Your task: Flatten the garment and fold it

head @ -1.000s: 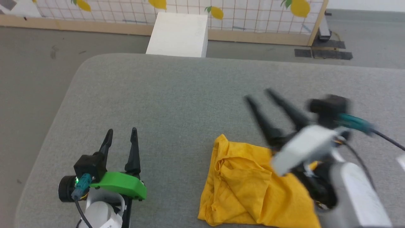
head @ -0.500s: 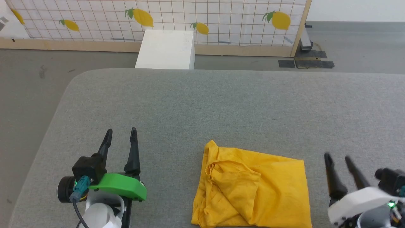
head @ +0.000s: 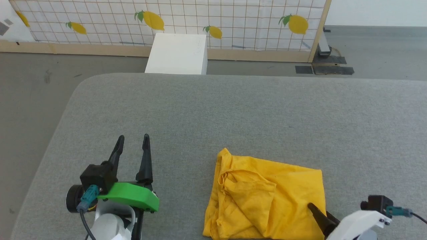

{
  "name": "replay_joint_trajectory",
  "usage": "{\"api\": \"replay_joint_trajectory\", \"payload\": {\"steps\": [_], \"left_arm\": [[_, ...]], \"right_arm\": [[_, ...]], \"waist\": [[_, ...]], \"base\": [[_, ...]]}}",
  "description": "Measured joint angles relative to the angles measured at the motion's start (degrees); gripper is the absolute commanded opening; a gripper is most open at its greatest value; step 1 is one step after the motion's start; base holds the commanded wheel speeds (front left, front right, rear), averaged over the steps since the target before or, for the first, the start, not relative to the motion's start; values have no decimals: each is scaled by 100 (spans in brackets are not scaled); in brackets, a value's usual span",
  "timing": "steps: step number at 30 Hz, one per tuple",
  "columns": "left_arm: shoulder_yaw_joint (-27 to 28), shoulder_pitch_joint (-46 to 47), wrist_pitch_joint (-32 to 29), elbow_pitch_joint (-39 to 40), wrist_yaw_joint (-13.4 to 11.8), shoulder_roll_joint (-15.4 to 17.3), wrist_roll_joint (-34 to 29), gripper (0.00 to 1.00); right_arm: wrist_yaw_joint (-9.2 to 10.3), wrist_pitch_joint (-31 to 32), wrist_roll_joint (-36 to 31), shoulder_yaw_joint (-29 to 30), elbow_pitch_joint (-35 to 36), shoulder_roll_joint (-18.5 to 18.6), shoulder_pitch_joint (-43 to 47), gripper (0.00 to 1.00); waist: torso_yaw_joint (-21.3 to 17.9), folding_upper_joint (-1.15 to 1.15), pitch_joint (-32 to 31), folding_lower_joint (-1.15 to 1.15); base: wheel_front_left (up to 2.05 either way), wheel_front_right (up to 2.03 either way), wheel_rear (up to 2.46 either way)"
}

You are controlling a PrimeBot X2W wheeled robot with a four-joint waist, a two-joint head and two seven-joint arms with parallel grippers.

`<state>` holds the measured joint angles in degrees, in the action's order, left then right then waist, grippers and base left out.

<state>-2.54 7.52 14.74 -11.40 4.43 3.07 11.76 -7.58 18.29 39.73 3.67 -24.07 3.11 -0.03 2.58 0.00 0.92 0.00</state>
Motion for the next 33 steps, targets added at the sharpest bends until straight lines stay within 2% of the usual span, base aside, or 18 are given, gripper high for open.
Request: {"api": "replay_joint_trajectory", "payload": {"steps": [4, 6, 7, 8, 9, 14, 21, 24, 26, 29, 33], "left_arm": [[-24, 0, 0, -5, -2, 0, 1, 100], [-36, -1, 0, -12, -2, 0, 1, 100], [-36, -3, 0, -13, -2, 0, 1, 100], [-36, -8, 0, -15, -2, 0, 1, 100], [-34, -18, 0, -18, -2, 0, 1, 100], [24, -81, 0, -4, -22, 0, 1, 100], [100, -192, 4, 120, -40, -1, 0, 100], [104, -190, 4, 194, -38, -1, 0, 100], [98, -177, 4, 249, -38, -2, 0, 100], [93, -130, 4, 283, -38, -5, 1, 100], [129, 82, 5, 435, -36, 5, -34, 100]], "right_arm": [[-2, 177, 15, -129, -321, 19, -299, 100], [-2, 263, 0, -186, -421, 36, -404, 41], [-2, 278, -22, -212, -437, 43, -427, 19], [-2, 297, -65, -253, -445, 47, -453, 3], [-1, 318, -119, -302, -437, 46, -464, 0], [1, 439, -800, -502, -144, 4, -462, 0], [1, 1020, -2892, -977, 980, 64, -873, 0], [0, 1239, -3343, -1373, 1301, 377, -1299, 0], [0, 1310, -3511, -1768, 1371, 776, -1638, 0], [-1, 1326, -3521, -2273, 1266, 1369, -2139, 0], [-2, 1188, -3417, -2672, 887, 2037, -2839, 0]], "waist": [[25, 0, 9, 0], [42, 0, 6, 0], [47, 0, 1, 0], [50, 0, -7, 0], [51, 0, -16, 0], [-16, 0, -33, 0], [-363, 0, 4, 0], [-592, 0, 44, 0], [-780, 0, 85, 0], [-1067, 0, 161, 0], [-1482, 0, 325, 0]], "base": [[0, 0, 0], [0, 0, 0], [0, 0, 0], [0, 0, 0], [0, 0, 0], [0, 0, 0], [0, 0, 0], [0, 0, 0], [0, 0, 0], [0, 0, 0], [0, 0, 0]]}}
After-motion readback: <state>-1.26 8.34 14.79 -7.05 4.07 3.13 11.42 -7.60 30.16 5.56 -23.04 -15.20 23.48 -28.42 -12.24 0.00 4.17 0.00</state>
